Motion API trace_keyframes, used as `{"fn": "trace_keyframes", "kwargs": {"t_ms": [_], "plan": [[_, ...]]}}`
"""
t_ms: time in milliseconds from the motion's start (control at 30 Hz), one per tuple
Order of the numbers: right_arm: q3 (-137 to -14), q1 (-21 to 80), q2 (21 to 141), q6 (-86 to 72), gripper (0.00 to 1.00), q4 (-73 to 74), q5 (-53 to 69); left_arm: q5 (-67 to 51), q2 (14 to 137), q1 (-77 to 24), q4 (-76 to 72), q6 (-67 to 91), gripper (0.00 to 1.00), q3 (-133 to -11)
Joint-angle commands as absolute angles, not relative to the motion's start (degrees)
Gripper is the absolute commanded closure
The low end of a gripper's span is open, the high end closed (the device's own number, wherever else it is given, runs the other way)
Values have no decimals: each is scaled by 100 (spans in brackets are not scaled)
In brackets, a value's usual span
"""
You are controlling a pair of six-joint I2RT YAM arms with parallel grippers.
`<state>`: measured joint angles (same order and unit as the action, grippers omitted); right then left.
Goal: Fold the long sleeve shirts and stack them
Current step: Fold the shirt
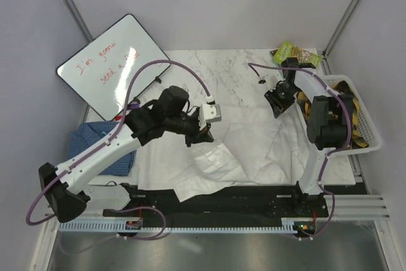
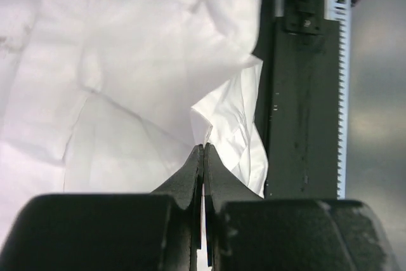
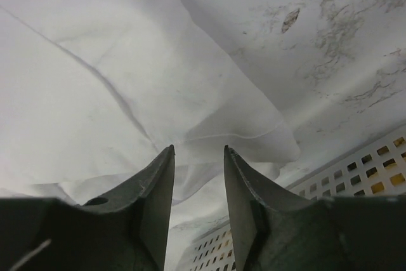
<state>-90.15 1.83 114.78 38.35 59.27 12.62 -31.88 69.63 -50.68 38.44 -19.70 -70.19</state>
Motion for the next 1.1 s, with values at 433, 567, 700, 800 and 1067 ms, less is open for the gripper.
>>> {"fn": "trace_keyframes", "kwargs": {"t_ms": [433, 567, 700, 800, 1067], "plan": [[-9756, 878, 11320, 3762, 34, 6636, 2795, -2110, 7347, -1698, 2462, -1424, 98, -5511], [-9782, 914, 11443, 3779, 37, 6618, 2725, -2101, 7576, -1135, 2145, -1222, 98, -5318], [-9791, 914, 11479, 3814, 39, 6609, 2549, -2127, 7857, -555, 1934, -906, 98, -5160], [-9747, 923, 11479, 3850, 39, 6609, 2505, -2206, 7989, -300, 1741, -862, 98, -5063], [-9449, 1010, 11443, 4280, 37, 7022, 2742, -2742, 8165, -220, 1661, -984, 98, -5150]]}}
